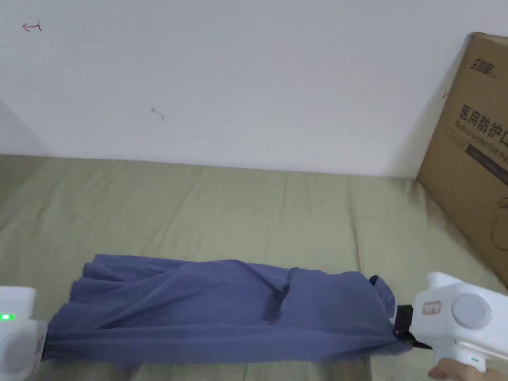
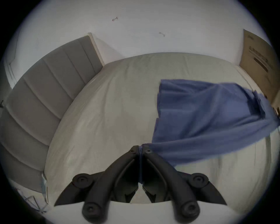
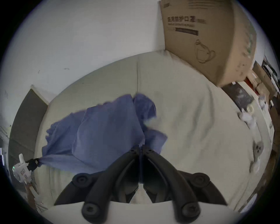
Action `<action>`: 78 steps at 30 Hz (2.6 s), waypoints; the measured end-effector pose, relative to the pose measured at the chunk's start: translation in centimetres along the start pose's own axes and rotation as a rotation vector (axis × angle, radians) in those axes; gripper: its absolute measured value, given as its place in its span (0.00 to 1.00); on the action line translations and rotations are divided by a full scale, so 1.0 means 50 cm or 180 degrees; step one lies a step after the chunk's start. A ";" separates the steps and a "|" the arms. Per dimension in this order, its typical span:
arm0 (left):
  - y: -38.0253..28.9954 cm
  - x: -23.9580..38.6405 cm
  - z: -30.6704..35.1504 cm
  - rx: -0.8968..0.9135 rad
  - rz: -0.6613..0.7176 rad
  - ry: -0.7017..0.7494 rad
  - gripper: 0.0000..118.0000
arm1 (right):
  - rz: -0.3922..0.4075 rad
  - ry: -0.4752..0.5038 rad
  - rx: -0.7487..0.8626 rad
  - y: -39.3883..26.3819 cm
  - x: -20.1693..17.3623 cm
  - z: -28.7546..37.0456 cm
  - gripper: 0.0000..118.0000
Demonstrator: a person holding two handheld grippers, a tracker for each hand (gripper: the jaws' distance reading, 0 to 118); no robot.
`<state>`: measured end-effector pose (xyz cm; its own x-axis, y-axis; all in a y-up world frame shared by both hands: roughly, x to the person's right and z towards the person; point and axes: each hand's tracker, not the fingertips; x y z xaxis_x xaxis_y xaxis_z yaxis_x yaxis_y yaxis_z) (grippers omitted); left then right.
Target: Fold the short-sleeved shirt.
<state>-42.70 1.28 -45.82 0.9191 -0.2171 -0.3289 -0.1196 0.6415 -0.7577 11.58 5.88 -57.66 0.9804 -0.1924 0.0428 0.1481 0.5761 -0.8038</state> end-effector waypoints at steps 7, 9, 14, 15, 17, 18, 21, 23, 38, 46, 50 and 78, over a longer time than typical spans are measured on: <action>-0.263 -0.064 0.211 -0.0018 -0.0159 0.0043 0.01 | 0.0031 -0.0058 -0.0145 -0.301 0.085 0.162 0.02; -0.330 -0.085 0.263 -0.0103 0.0087 -0.0109 0.01 | 0.0015 -0.0121 -0.0171 -0.386 0.107 0.195 0.02; -0.462 -0.101 0.359 -0.0114 -0.0015 -0.0084 0.01 | -0.0140 -0.0120 -0.0195 -0.529 0.163 0.283 0.02; -0.483 -0.107 0.378 -0.0096 0.0010 -0.0075 0.01 | -0.0117 -0.0095 -0.0217 -0.547 0.173 0.302 0.02; -0.514 -0.121 0.406 -0.0066 0.0124 -0.0109 0.01 | -0.0110 -0.0109 -0.0157 -0.578 0.186 0.335 0.02; -0.526 -0.123 0.418 -0.0057 0.0179 -0.0121 0.01 | -0.0095 -0.0115 -0.0161 -0.588 0.194 0.348 0.02; -0.551 -0.129 0.437 -0.0043 0.0165 -0.0122 0.01 | -0.0230 -0.0024 -0.0154 -0.610 0.213 0.374 0.02; -0.559 -0.129 0.446 -0.0039 0.0132 -0.0112 0.02 | -0.0291 -0.0016 -0.0123 -0.620 0.220 0.376 0.02; -0.581 -0.158 0.514 0.0006 0.0483 -0.0695 0.00 | 0.0195 0.0070 0.0039 -0.648 0.149 0.454 0.00; -0.638 -0.158 0.534 0.0079 0.0492 -0.0582 0.02 | 0.0282 0.0127 -0.0131 -0.684 0.124 0.445 0.00; -0.626 -0.172 0.500 -0.0025 0.0539 -0.0557 0.95 | 0.0346 0.0115 -0.0151 -0.676 0.117 0.441 0.00; -0.566 -0.170 0.432 -0.0391 0.0711 -0.0837 0.03 | 0.0245 0.0115 -0.0369 -0.647 0.128 0.364 0.00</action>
<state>-39.00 0.87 -9.42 0.9284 0.1252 -0.3499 -0.3579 0.5550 -0.7509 15.40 0.46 -20.59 0.9827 -0.1808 -0.0415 0.0545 0.4950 -0.8672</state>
